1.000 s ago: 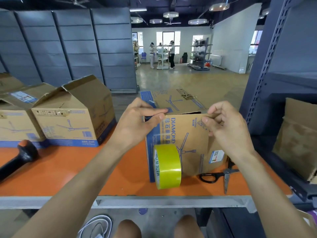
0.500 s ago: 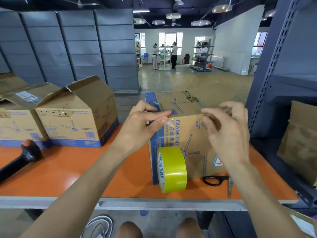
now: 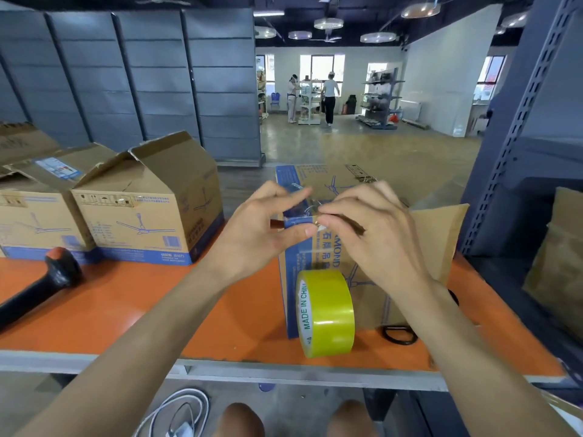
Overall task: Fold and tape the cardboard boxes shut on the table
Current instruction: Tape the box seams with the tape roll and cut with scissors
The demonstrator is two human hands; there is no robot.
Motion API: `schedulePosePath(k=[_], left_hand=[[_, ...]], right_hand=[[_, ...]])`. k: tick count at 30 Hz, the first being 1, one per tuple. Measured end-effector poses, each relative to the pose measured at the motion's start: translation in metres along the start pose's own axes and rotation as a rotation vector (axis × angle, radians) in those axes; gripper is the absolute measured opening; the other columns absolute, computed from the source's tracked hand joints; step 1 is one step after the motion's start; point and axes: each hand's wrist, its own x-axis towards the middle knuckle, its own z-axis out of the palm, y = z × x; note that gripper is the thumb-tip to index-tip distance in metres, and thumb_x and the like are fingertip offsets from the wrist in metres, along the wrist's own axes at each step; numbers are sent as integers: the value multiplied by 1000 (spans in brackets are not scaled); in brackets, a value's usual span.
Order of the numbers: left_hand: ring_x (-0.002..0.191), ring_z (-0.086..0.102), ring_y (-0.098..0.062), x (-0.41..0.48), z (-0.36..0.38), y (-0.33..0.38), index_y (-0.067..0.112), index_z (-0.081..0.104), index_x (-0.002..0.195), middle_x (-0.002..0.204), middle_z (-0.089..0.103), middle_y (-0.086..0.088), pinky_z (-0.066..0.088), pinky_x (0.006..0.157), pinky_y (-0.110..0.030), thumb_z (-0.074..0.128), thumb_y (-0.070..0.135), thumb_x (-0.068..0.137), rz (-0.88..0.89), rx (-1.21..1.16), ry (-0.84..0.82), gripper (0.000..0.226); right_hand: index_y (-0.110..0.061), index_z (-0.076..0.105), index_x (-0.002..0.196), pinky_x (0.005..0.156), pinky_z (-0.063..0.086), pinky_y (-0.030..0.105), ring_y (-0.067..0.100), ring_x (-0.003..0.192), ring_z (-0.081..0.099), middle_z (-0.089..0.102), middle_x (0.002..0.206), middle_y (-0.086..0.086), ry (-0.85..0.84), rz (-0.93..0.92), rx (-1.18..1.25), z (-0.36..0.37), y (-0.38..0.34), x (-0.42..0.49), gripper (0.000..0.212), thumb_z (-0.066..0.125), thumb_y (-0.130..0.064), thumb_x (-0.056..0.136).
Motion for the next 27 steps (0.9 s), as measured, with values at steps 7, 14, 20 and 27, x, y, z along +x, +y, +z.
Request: schedulePosePath(k=[7, 14, 20, 27], left_hand=[[120, 55, -6, -5, 2, -6, 19, 66, 134, 119, 56, 3, 45, 101, -17, 56, 42, 96, 49, 1, 9, 46], [124, 54, -11, -5, 0, -6, 23, 62, 139, 122, 55, 7, 44, 110, -35, 72, 29, 93, 113, 191, -11, 47], [125, 52, -8, -10, 2, -2, 31, 59, 141, 120, 50, 17, 45, 108, -37, 81, 31, 85, 98, 241, -15, 60], [123, 53, -11, -14, 9, 0, 24, 61, 140, 122, 51, 10, 45, 106, -38, 75, 29, 91, 129, 249, 42, 51]], right_hand=[[-14, 79, 97, 75, 50, 43, 28, 92, 59, 71, 97, -1, 35, -52, 5, 5, 5, -4, 16, 71, -27, 96], [-12, 74, 103, 84, 46, 33, 25, 99, 57, 69, 105, -2, -22, -56, -30, 4, 6, -8, 22, 75, -31, 91], [-13, 72, 100, 82, 47, 39, 25, 98, 55, 66, 102, -2, -66, -41, -43, -4, -1, -2, 30, 64, -41, 95], [-8, 69, 104, 84, 46, 41, 28, 100, 54, 65, 107, 3, -64, -40, -63, 0, -2, -7, 34, 65, -41, 94]])
